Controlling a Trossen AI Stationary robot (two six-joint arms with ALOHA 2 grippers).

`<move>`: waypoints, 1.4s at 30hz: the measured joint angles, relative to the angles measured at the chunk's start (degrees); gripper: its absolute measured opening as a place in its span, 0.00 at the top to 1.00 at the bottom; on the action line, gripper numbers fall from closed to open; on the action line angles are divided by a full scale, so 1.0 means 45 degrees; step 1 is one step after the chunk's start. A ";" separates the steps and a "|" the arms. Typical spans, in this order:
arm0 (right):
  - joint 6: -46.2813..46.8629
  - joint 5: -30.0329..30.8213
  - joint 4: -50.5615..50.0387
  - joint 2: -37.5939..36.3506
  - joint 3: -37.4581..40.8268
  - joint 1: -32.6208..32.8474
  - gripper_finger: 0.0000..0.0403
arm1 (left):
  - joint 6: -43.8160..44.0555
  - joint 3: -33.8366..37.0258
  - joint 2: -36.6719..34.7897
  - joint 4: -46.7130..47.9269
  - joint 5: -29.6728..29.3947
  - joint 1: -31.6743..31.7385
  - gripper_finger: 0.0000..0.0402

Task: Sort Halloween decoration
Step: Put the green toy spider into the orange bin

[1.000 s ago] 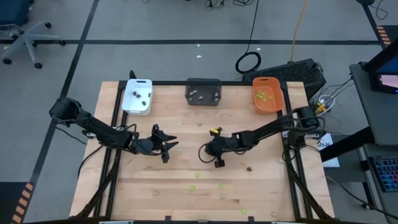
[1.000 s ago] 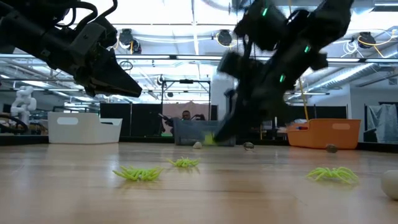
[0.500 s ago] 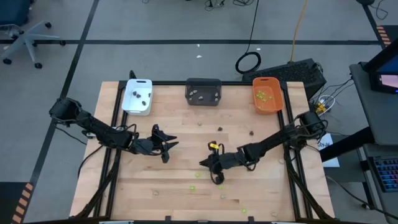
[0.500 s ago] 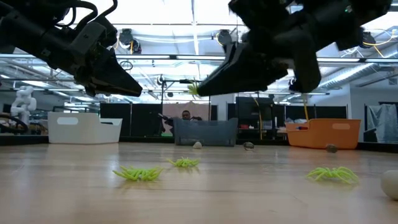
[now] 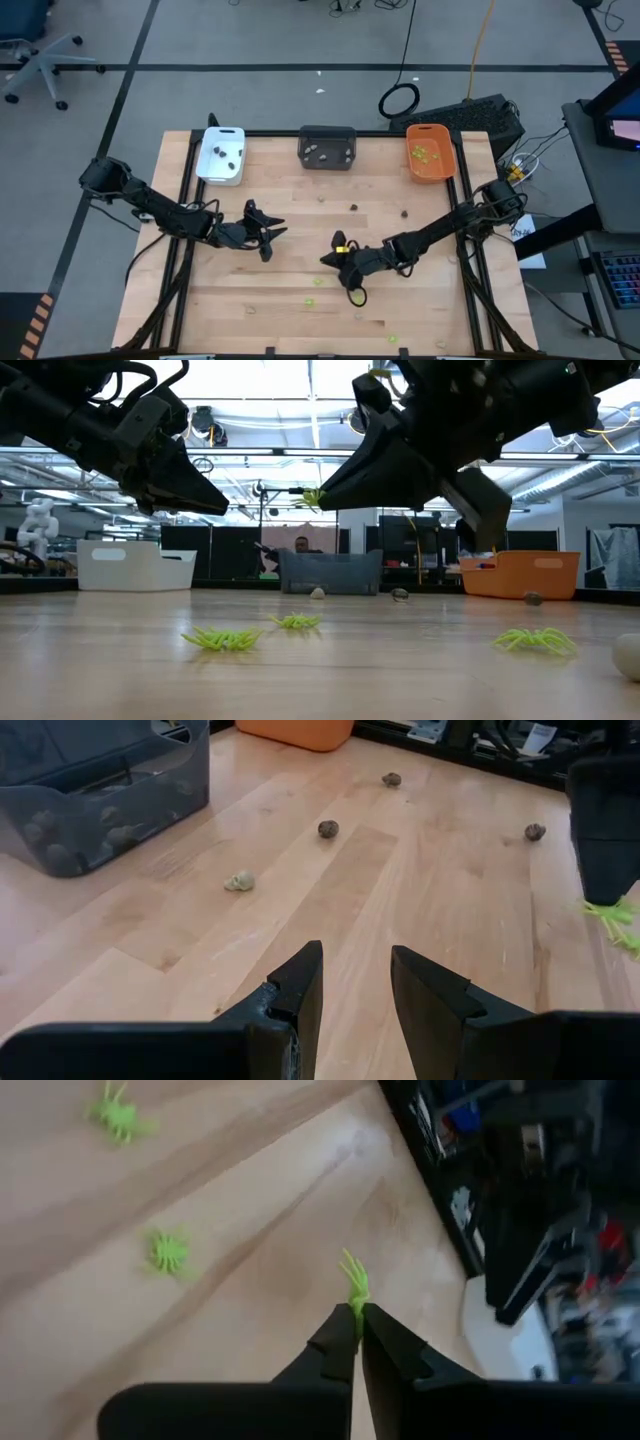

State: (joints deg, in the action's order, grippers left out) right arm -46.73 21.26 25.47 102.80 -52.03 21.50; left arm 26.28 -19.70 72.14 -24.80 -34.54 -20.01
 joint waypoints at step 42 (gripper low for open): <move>-0.0827 0.0586 0.0010 0.0000 -0.0010 0.0114 1.00 | 0.0053 0.0000 0.0000 0.0003 -0.0107 0.0000 0.71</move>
State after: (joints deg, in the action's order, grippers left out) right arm -50.45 23.89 25.52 102.80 -52.07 22.01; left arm 26.52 -19.70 72.14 -24.78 -35.03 -20.01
